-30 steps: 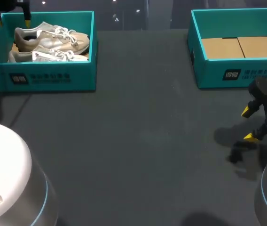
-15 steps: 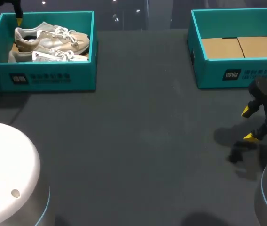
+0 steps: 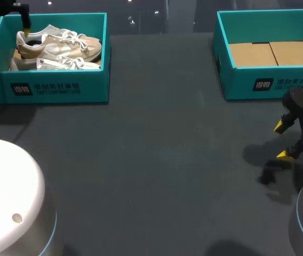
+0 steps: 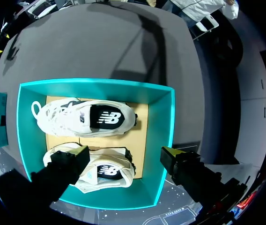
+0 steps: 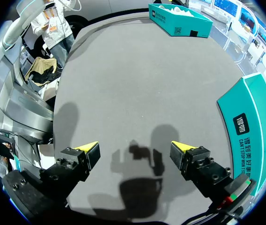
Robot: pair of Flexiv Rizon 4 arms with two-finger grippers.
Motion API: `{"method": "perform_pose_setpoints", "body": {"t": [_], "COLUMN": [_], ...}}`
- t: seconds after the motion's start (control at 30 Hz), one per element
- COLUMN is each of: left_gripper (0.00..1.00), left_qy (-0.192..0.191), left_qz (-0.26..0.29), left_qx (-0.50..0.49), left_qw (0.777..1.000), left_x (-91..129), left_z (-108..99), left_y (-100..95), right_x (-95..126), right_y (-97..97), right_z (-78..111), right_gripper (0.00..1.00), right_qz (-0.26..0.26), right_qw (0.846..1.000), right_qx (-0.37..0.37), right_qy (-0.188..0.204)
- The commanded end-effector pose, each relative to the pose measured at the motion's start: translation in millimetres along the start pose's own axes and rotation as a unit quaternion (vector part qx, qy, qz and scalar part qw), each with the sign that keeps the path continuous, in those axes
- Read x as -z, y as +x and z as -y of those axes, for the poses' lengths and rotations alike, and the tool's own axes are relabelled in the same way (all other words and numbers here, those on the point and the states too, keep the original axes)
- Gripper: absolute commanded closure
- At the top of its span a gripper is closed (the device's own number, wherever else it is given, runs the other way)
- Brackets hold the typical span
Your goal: Take the shoe out of the shoebox, open the shoe tongue, remove and reinsert the insole, then place the shoe into the shoebox
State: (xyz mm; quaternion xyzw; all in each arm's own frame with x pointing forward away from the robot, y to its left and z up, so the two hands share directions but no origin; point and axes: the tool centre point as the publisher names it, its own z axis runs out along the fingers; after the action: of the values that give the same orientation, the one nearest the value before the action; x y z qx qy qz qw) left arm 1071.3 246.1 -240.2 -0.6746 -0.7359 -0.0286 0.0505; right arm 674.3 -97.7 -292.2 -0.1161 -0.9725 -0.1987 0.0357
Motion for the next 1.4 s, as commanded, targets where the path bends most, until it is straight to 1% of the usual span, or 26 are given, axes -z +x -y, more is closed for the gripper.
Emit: {"method": "perform_pose_setpoints", "body": {"t": [0.03, 0.2, 0.3, 0.37, 0.4, 0.5, 0.57, 0.77, 0.93, 1.1, 1.3, 1.37, 1.4], "left_gripper": [0.00, 0.00, 0.00, 0.02, 0.04, 0.09, 0.21, 0.17, 0.14, 0.15, 0.18, 0.17, 0.19], "left_qy": [-0.008, -0.003, -0.009, -0.018, -0.025, -0.030, -0.031, -0.037, -0.035, -0.032, -0.024, -0.022, -0.021], "left_qz": [0.000, 0.004, 0.013, 0.014, 0.014, 0.013, 0.010, 0.008, 0.005, 0.001, -0.002, -0.003, -0.004], "left_qx": [-0.001, -0.003, -0.001, -0.004, -0.006, -0.009, -0.007, -0.009, -0.010, -0.009, -0.008, -0.008, -0.009], "left_qw": [1.000, 1.000, 1.000, 1.000, 1.000, 0.999, 0.999, 0.999, 0.999, 0.999, 1.000, 1.000, 1.000], "left_x": [-10, -20, -26, -33, -37, -49, -55, -69, -80, -93, -107, -112, -114], "left_z": [9, 19, 27, 34, 36, 40, 41, 42, 41, 39, 36, 35, 34], "left_y": [-0.3, -0.4, 2.0, 1.3, 0.7, -0.6, -0.4, 0.9, 2.7, 2.9, 3.8, 4.9, 5.4], "right_x": [0, 0, 0, 0, 0, 0, 0, 0, 0, 0, 0, 0, 0], "right_y": [1.6, 1.6, 1.6, 1.6, 1.6, 1.6, 1.6, 1.6, 1.6, 1.6, 1.6, 1.6, 1.6], "right_z": [0.4, 0.4, 0.4, 0.4, 0.4, 0.4, 0.4, 0.4, 0.4, 0.4, 0.4, 0.4, 0.4], "right_gripper": [0.00, 0.00, 0.00, 0.00, 0.00, 0.00, 0.00, 0.00, 0.00, 0.00, 0.00, 0.00, 0.00], "right_qz": [0.002, 0.002, 0.002, 0.002, 0.002, 0.002, 0.002, 0.002, 0.002, 0.002, 0.002, 0.002, 0.002], "right_qw": [1.000, 1.000, 1.000, 1.000, 1.000, 1.000, 1.000, 1.000, 1.000, 1.000, 1.000, 1.000, 1.000], "right_qx": [0.000, 0.000, 0.000, 0.000, 0.000, 0.000, 0.000, 0.000, 0.000, 0.000, 0.000, 0.000, 0.000], "right_qy": [0.001, 0.001, 0.001, 0.001, 0.001, 0.001, 0.001, 0.001, 0.001, 0.001, 0.001, 0.001, 0.001]}}
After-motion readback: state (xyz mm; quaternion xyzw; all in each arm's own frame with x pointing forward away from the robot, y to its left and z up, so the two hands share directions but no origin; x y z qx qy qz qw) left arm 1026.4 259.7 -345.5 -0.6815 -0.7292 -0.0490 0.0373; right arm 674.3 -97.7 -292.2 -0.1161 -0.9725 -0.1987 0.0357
